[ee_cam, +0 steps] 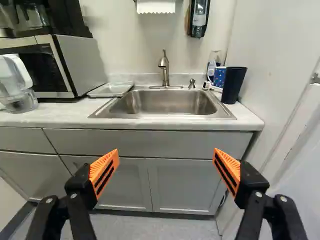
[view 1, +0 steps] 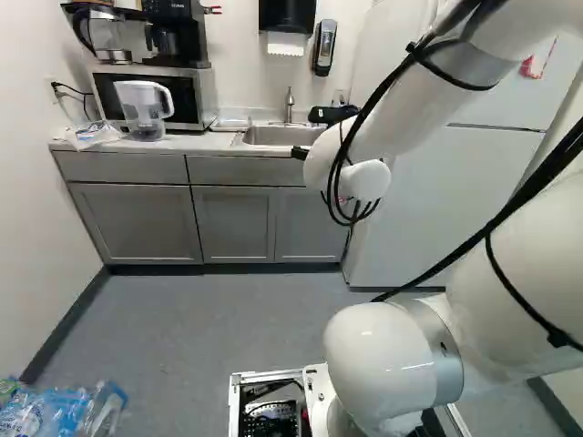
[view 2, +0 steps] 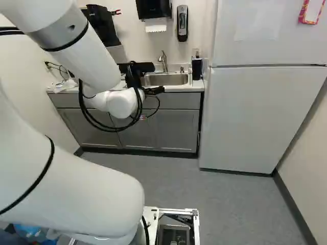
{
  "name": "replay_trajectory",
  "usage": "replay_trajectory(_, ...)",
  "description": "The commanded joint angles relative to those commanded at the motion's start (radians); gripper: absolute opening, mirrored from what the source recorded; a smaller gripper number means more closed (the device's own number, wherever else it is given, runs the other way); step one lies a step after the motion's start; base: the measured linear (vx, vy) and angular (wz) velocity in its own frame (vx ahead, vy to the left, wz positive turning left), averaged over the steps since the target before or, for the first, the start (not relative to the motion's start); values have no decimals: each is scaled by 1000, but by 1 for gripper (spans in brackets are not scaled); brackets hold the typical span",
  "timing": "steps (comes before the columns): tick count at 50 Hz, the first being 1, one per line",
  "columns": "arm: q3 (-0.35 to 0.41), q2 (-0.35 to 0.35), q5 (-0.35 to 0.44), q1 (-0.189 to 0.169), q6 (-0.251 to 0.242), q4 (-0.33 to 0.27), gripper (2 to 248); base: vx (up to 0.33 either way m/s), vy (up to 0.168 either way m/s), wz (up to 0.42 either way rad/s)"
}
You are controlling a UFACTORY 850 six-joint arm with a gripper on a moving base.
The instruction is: Rinse the cup and place it in the tray
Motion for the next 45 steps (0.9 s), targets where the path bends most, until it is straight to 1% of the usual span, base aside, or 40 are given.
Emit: replay_trajectory(45, -99, 2, -80, 0, 0, 0, 247, 0, 0, 0)
